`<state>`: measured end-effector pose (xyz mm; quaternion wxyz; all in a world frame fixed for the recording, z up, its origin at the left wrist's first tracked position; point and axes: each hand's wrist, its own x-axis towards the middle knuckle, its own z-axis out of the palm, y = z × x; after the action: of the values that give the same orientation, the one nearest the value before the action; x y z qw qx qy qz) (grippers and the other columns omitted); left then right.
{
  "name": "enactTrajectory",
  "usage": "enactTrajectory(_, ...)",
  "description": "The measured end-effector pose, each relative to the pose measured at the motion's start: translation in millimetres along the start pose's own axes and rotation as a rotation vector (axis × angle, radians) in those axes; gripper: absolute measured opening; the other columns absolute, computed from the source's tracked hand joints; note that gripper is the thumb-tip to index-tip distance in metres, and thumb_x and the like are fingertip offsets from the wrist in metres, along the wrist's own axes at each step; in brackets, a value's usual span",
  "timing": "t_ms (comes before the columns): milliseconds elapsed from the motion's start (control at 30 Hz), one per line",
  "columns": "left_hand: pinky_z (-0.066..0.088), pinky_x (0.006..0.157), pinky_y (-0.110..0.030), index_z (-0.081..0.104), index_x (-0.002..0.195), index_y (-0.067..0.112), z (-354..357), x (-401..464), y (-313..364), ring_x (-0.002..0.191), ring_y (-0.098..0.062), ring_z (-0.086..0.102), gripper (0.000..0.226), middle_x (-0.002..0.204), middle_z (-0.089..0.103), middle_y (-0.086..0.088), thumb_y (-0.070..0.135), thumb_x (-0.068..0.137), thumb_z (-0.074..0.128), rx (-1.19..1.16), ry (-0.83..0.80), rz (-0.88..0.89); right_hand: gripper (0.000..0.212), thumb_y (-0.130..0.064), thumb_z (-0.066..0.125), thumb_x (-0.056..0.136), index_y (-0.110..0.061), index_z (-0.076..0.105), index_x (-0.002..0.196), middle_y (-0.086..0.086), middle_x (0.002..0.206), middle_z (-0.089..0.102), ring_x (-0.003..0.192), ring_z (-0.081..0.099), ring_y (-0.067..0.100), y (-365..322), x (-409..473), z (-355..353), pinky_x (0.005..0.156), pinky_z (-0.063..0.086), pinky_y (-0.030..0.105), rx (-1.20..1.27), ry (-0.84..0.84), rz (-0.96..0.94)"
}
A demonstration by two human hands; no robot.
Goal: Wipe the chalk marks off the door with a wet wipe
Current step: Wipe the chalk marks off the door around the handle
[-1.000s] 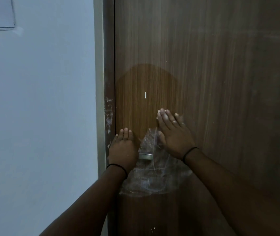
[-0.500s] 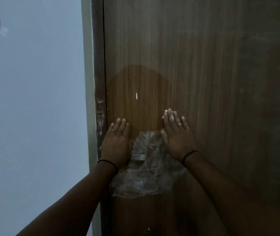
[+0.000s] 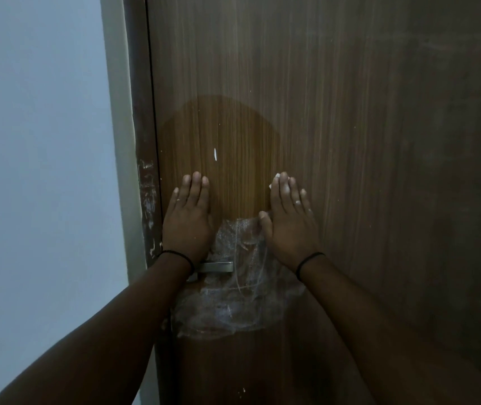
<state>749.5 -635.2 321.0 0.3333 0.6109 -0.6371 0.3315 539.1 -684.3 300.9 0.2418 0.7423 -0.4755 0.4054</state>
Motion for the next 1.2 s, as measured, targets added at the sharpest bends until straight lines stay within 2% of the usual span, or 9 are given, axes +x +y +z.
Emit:
enactTrajectory(67,0.001,0.122,-0.039,0.010,0.155,0.009,-1,-1,0,0.151,-0.024,0.000,0.065,0.163,0.007,-0.010,0.022,0.098,0.038,-0.012,-0.005,-0.003,0.067,-0.040,0.025,0.104,-0.012,-0.003,0.157,0.004,0.165,-0.008,0.152,-0.012,0.017,-3,-7,6,0.125,-0.004,0.039,-0.017,-0.034,-0.112)
enactTrajectory(167,0.001,0.123,-0.039,0.011,0.155,0.010,-5,-1,-3,0.151,-0.024,0.000,0.064,0.163,0.007,-0.009,0.022,0.098,0.038,-0.008,-0.018,0.014,0.064,-0.040,0.021,0.103,-0.011,0.005,0.158,0.003,0.166,-0.001,0.153,-0.008,0.015,11,-35,14,0.125,0.009,0.043,-0.111,-0.094,-0.220)
enactTrajectory(400,0.004,0.123,-0.040,0.011,0.155,0.009,-3,-3,8,0.151,-0.025,0.002,0.061,0.163,0.009,-0.011,0.021,0.100,0.035,-0.027,-0.020,-0.044,0.065,-0.042,0.015,0.103,-0.011,0.000,0.157,0.005,0.165,-0.005,0.153,-0.009,0.017,17,-17,-1,0.125,-0.001,0.040,-0.089,-0.043,-0.040)
enactTrajectory(500,0.004,0.123,-0.040,0.011,0.155,0.009,-4,-4,7,0.151,-0.025,0.002,0.062,0.163,0.008,-0.011,0.023,0.099,0.035,-0.008,-0.028,-0.039,0.066,-0.044,0.018,0.103,-0.011,0.001,0.157,0.005,0.165,-0.006,0.152,-0.010,0.017,0,-11,2,0.124,-0.003,0.039,-0.055,-0.063,-0.103)
enactTrajectory(600,0.005,0.123,-0.041,0.011,0.155,0.009,-9,-5,4,0.151,-0.025,0.002,0.064,0.163,0.008,-0.011,0.029,0.096,0.025,0.007,-0.056,-0.017,0.065,-0.044,0.020,0.104,-0.012,0.002,0.158,0.003,0.166,-0.004,0.152,-0.009,0.015,2,-37,12,0.125,0.005,0.041,-0.089,-0.126,-0.206)
enactTrajectory(667,0.005,0.123,-0.040,0.010,0.155,0.010,-12,-5,3,0.151,-0.025,0.001,0.067,0.163,0.008,-0.010,0.032,0.092,0.018,0.021,-0.078,-0.006,0.064,-0.043,0.019,0.103,-0.013,0.002,0.158,0.002,0.166,-0.002,0.152,-0.008,0.015,15,-53,14,0.125,0.009,0.043,-0.094,-0.145,-0.203)
enactTrajectory(833,0.006,0.123,-0.040,0.014,0.155,0.008,-5,-7,7,0.151,-0.026,0.004,0.061,0.163,0.012,-0.011,0.022,0.099,0.034,0.011,-0.054,-0.034,0.066,-0.043,0.022,0.104,-0.014,-0.006,0.157,0.004,0.165,-0.009,0.152,-0.011,0.017,21,-38,7,0.125,-0.001,0.040,-0.049,-0.068,-0.010)
enactTrajectory(1067,0.007,0.123,-0.041,0.013,0.155,0.007,4,-20,9,0.151,-0.026,0.004,0.061,0.163,0.012,-0.012,0.026,0.099,0.031,0.014,-0.068,-0.021,0.067,-0.043,0.024,0.103,-0.012,0.002,0.158,0.004,0.166,-0.003,0.152,-0.009,0.016,2,-67,35,0.125,0.002,0.041,-0.096,-0.159,-0.172)
enactTrajectory(1200,0.007,0.123,-0.041,0.014,0.154,0.007,6,-21,4,0.151,-0.027,0.006,0.060,0.163,0.014,-0.012,0.018,0.099,0.035,0.020,-0.064,-0.001,0.064,-0.041,0.019,0.103,-0.014,-0.003,0.157,0.002,0.165,-0.008,0.152,-0.012,0.016,27,-79,30,0.125,0.003,0.042,-0.072,-0.138,-0.054)
